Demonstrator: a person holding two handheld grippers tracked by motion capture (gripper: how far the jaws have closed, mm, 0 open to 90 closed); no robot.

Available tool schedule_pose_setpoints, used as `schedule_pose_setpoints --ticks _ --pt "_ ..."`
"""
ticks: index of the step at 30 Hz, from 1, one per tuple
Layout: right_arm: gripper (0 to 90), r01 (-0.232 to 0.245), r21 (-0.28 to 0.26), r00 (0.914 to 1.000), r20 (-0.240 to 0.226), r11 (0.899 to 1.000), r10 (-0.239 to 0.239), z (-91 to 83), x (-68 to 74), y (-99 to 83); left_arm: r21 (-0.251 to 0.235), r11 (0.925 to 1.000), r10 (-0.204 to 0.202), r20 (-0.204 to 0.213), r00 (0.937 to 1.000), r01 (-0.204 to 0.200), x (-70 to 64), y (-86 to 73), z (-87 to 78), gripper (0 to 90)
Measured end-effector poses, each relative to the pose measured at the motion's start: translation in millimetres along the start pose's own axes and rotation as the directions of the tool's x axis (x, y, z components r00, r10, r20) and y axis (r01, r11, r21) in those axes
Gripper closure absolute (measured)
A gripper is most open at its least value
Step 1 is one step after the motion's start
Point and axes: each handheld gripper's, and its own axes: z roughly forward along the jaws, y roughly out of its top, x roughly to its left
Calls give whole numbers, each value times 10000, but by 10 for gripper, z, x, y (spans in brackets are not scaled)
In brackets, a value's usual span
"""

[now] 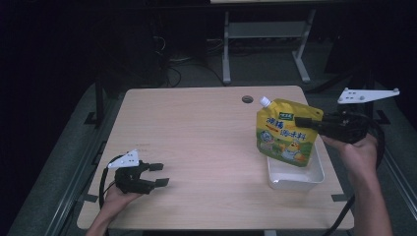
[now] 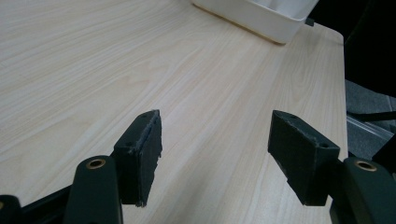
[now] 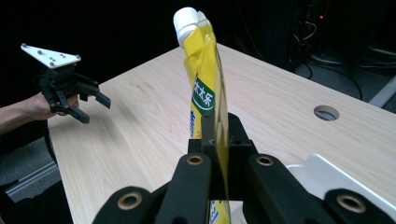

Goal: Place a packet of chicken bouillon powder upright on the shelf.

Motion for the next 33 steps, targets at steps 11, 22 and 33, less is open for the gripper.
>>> schedule_pose_setpoints --ticks 11,22,33 --pt "895 -152 -12 9997 165 9999 152 -68 -63 -84 2 10000 -17 12 10000 17 1 -2 5 346" --pt "895 -338 -109 9988 341 9994 342 -166 -128 -191 -39 10000 -35 33 10000 35 7 -1 0 346" --pt "895 -606 -135 9972 434 9981 611 -226 -218 -400 3 10000 -63 38 10000 63 3 -3 16 346"
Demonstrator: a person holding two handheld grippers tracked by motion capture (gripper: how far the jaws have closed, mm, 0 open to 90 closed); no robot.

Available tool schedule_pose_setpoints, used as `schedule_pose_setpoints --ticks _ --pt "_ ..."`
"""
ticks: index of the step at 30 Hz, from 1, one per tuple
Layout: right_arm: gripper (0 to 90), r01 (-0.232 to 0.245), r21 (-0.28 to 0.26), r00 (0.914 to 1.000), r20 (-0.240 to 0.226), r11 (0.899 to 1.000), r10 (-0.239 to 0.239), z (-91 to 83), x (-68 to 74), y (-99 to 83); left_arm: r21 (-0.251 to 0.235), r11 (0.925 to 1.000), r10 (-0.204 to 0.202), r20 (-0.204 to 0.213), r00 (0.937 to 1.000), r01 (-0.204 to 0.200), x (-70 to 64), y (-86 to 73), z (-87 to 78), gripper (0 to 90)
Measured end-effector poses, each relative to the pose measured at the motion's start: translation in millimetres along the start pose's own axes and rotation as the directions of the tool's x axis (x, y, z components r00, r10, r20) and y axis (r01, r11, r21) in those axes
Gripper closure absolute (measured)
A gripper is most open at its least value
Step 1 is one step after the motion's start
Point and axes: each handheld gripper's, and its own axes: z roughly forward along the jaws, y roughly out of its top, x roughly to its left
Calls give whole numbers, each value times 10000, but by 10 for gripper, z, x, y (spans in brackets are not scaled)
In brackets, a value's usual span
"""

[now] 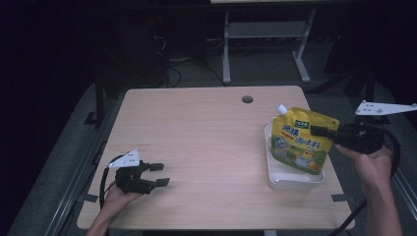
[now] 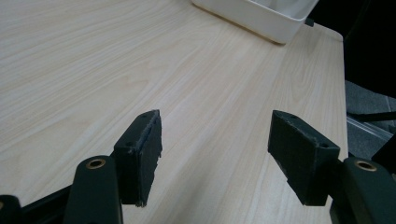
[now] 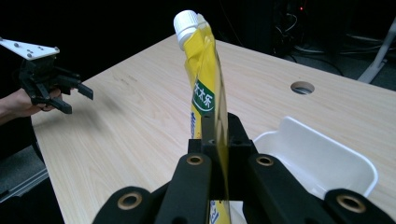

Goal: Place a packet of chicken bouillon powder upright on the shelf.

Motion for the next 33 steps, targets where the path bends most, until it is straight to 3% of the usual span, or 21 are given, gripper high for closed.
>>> schedule_pose_setpoints --ticks 8,33 --pt "895 -228 -25 9997 -49 9997 228 3 -60 -166 42 10000 35 7 10000 -35 -1 0 13 346" --pt "892 -974 76 9951 -180 9952 975 240 -210 -577 42 10000 0 37 10000 0 -4 -5 21 346"
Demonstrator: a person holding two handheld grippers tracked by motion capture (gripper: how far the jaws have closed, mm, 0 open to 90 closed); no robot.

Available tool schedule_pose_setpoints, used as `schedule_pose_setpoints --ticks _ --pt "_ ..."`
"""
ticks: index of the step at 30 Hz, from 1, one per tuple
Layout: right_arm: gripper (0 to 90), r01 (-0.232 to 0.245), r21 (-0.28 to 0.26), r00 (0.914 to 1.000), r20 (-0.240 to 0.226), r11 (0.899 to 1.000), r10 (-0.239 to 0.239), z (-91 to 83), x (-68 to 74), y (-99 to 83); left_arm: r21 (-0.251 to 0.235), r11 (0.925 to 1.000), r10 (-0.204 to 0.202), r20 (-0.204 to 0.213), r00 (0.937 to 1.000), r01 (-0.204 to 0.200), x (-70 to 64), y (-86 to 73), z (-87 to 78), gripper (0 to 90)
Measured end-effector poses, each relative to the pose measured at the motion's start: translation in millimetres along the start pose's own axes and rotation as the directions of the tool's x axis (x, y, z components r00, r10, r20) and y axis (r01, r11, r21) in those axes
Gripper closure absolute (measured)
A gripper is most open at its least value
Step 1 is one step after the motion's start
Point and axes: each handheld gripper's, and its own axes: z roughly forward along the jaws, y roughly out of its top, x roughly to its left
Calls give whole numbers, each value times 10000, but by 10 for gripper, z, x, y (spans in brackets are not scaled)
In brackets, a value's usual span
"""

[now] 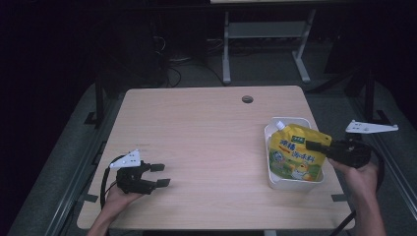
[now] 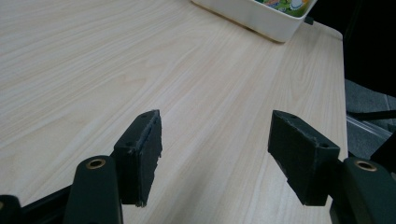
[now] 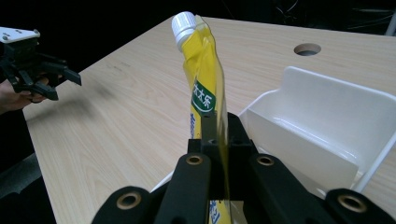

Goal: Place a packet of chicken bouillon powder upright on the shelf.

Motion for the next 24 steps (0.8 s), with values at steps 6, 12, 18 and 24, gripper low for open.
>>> schedule_pose_setpoints --ticks 6,12,18,24 --pt "890 -25 -99 10000 3 9999 25 -13 -17 -35 25 10000 5 9 10000 -5 2 -1 4 346" --pt "889 30 -145 10000 37 9999 -29 -27 -28 -72 34 10000 -19 11 10000 19 -2 -2 11 346" --pt "891 153 -37 9998 155 9999 -152 -48 -32 -109 30 10000 -45 18 10000 45 2 -4 18 346" --pt "893 85 42 9994 333 10000 -86 -92 -72 -201 37 10000 -54 27 10000 54 -6 -3 24 346"
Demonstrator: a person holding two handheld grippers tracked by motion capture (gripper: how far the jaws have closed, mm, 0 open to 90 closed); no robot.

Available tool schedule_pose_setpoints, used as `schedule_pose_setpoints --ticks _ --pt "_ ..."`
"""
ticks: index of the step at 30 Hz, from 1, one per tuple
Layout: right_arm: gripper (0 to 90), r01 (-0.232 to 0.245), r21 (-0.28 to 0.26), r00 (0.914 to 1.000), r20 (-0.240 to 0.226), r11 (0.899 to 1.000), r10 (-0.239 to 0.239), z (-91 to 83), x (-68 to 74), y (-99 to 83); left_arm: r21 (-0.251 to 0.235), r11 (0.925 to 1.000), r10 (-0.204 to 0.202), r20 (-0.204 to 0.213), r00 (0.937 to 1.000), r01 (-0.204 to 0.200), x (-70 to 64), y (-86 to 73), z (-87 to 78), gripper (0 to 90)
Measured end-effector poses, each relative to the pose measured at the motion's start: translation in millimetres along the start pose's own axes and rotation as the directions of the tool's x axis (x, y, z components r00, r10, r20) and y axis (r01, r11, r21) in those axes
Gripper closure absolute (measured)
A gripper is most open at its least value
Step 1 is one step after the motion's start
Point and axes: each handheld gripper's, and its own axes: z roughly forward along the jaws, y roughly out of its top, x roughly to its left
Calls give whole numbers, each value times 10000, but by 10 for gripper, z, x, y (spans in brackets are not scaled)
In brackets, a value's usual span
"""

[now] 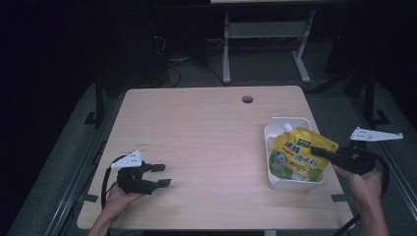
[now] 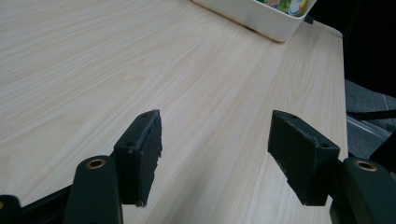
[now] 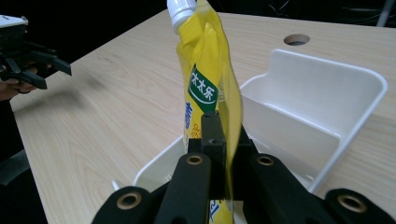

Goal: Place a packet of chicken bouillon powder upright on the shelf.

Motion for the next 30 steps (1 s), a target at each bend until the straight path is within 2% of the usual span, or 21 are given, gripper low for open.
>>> schedule_pose_setpoints --ticks 9,11,12,13,14,17,20,23,24,25,26,29,30 --pt "889 -98 -124 9999 -69 9999 97 -7 -14 -31 11 10000 13 0 10000 -13 -1 -1 -1 346" --pt "859 -139 -79 9999 -97 9999 139 -9 -17 -26 8 10000 -5 0 10000 5 0 -2 -3 346" --pt "806 -178 -42 9998 21 9998 178 -14 -10 -16 3 10000 -3 0 10000 3 1 -2 -5 346" --pt "806 -178 -42 9998 21 9998 178 -14 -10 -16 4 10000 -2 1 10000 2 1 -1 -5 346" --pt "727 -169 -77 9998 144 9998 170 -23 -3 -1 3 10000 -10 9 10000 10 -1 -1 -4 346" --pt "706 -257 -216 9994 207 9994 262 -51 1 29 22 10000 2 20 10000 -2 -3 0 0 346" --pt "637 -228 -455 9985 486 9987 250 -113 27 141 20 10000 3 28 10000 -3 -6 2 0 346" --pt "626 -126 -578 9984 547 9982 158 -146 59 223 21 10000 -3 34 10000 3 -6 2 0 346" --pt "608 6 -675 9980 627 9977 36 -174 99 314 38 10000 13 39 10000 -13 -7 2 -1 346" --pt "608 6 -675 9980 627 9977 36 -174 99 314 38 10000 13 39 10000 -13 -7 2 -1 346" --pt "592 176 -718 9976 684 9973 -127 -191 149 404 29 10000 14 50 10000 -14 -8 3 -4 346" --pt "588 379 -737 9970 709 9966 -327 -198 199 490 15 10000 1 48 10000 -1 -8 4 -8 346" --pt "575 544 -701 9961 734 9961 -492 -193 259 567 16 10000 20 32 10000 -20 -5 4 -12 345"
